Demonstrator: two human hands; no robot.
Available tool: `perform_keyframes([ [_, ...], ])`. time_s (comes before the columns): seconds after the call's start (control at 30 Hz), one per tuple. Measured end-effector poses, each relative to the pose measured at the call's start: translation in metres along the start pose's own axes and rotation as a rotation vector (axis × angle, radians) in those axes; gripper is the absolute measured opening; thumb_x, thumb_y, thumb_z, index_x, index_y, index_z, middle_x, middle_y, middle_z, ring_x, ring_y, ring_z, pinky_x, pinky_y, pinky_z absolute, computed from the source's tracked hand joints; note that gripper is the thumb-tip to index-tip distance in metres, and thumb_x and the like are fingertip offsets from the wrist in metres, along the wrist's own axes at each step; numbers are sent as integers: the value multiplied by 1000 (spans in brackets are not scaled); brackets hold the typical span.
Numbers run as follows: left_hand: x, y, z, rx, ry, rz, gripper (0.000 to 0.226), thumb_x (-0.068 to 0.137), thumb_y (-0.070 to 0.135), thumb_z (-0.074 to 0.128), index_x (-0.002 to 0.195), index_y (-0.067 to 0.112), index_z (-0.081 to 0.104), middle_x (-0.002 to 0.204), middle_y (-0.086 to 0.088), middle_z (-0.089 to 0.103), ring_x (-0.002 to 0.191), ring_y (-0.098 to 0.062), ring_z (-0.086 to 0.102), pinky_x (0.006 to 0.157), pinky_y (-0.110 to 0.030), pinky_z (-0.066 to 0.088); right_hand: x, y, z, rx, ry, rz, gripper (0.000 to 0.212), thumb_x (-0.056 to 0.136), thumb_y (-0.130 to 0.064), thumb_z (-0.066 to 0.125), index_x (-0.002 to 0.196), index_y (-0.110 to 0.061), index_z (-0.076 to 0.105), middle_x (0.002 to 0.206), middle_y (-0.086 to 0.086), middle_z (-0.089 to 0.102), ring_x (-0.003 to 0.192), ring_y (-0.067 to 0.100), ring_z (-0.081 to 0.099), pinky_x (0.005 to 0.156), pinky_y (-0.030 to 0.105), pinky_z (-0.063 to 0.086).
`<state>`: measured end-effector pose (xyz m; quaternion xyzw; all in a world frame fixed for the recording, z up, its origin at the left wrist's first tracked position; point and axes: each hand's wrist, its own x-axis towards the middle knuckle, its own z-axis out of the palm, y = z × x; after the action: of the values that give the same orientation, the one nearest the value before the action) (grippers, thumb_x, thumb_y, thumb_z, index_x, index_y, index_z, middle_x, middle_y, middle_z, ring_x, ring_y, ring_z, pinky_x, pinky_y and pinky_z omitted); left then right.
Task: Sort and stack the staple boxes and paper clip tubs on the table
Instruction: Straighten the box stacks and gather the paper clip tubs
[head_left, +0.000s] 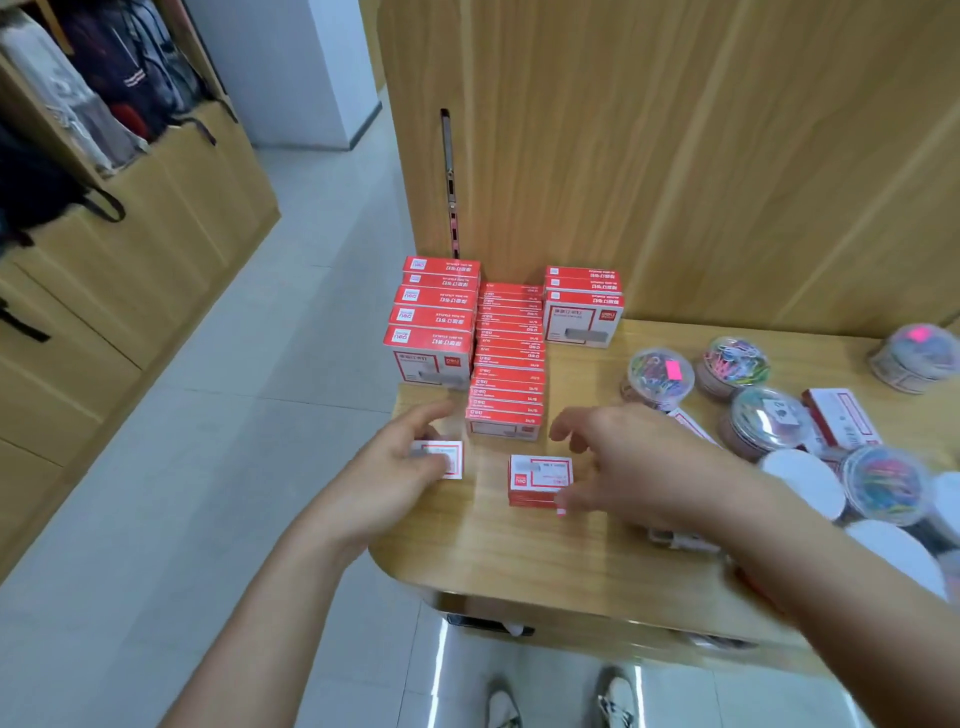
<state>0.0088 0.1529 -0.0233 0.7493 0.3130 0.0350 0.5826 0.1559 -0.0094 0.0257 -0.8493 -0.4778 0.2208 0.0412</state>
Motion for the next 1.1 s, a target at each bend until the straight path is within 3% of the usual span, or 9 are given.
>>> perform_keyframes([
  [0.1, -13, 11, 18, -248, 56, 93, 41, 86, -3, 62, 114, 27, 65, 93, 2, 68, 85, -12, 67, 74, -22, 51, 5, -5, 15, -67, 34, -36, 37, 80, -33, 65, 113, -20, 56, 111, 4, 65, 105, 25, 57, 82, 34, 47],
  [0.17, -14, 18, 36, -261, 119, 115, 31, 81, 0, 70, 103, 23, 70, 94, 4, 74, 84, -14, 70, 74, -26, 56, 7, -6, 19, -47, 53, -30, 35, 81, -31, 64, 114, -21, 58, 108, 6, 66, 103, 27, 59, 81, 36, 48],
  [0.3, -7, 16, 58, -63, 196, 158, 25, 77, 14, 76, 98, 27, 72, 83, 14, 73, 77, -5, 68, 75, -27, 55, 7, -6, 21, 20, 90, -47, 40, 82, -27, 65, 121, -22, 56, 111, 5, 66, 104, 25, 59, 77, 29, 42],
  [0.4, -5, 14, 62, 223, 288, 276, 24, 77, 24, 76, 100, 32, 72, 77, 26, 59, 71, 5, 52, 72, -18, 44, 5, -3, 20, 92, 106, -59, 50, 79, -24, 69, 127, -25, 53, 114, 3, 65, 105, 22, 59, 78, 27, 41],
  [0.53, -6, 9, 57, 303, 196, 319, 25, 80, 32, 72, 105, 34, 68, 94, 20, 61, 82, 2, 53, 78, -24, 46, 3, -1, 23, 167, 119, -61, 46, 80, -25, 68, 123, -26, 54, 111, 1, 67, 99, 21, 62, 81, 30, 47],
  [0.6, -5, 5, 52, 293, 57, 268, 43, 74, 39, 76, 113, 40, 59, 105, 19, 61, 94, 2, 55, 83, -21, 46, 1, 0, 27, 162, 150, -69, 44, 80, -25, 66, 122, -27, 53, 109, 0, 67, 98, 21, 62, 79, 31, 47],
  [0.7, -1, 3, 48, 531, -58, 271, 65, 66, 33, 81, 120, 43, 47, 115, 18, 58, 102, -3, 55, 87, -26, 47, 2, 0, 32, 108, 198, -60, 43, 82, -22, 63, 123, -24, 50, 109, 2, 66, 100, 25, 61, 77, 33, 45],
  [0.87, 4, 10, 53, 708, -15, 326, 50, 71, 26, 75, 116, 33, 56, 114, 9, 65, 105, -15, 58, 84, -33, 48, 9, -3, 48, -33, 244, -83, 36, 82, -19, 61, 116, -17, 50, 107, 7, 63, 98, 28, 60, 78, 37, 46],
  [1.1, 4, 11, 53, 906, 83, 313, 38, 74, 29, 66, 111, 35, 58, 103, 3, 69, 96, -24, 61, 67, -28, 42, 10, -6, 46, 30, 184, -69, 35, 81, -32, 63, 112, -19, 54, 104, 6, 58, 98, 26, 59, 76, 33, 43],
])
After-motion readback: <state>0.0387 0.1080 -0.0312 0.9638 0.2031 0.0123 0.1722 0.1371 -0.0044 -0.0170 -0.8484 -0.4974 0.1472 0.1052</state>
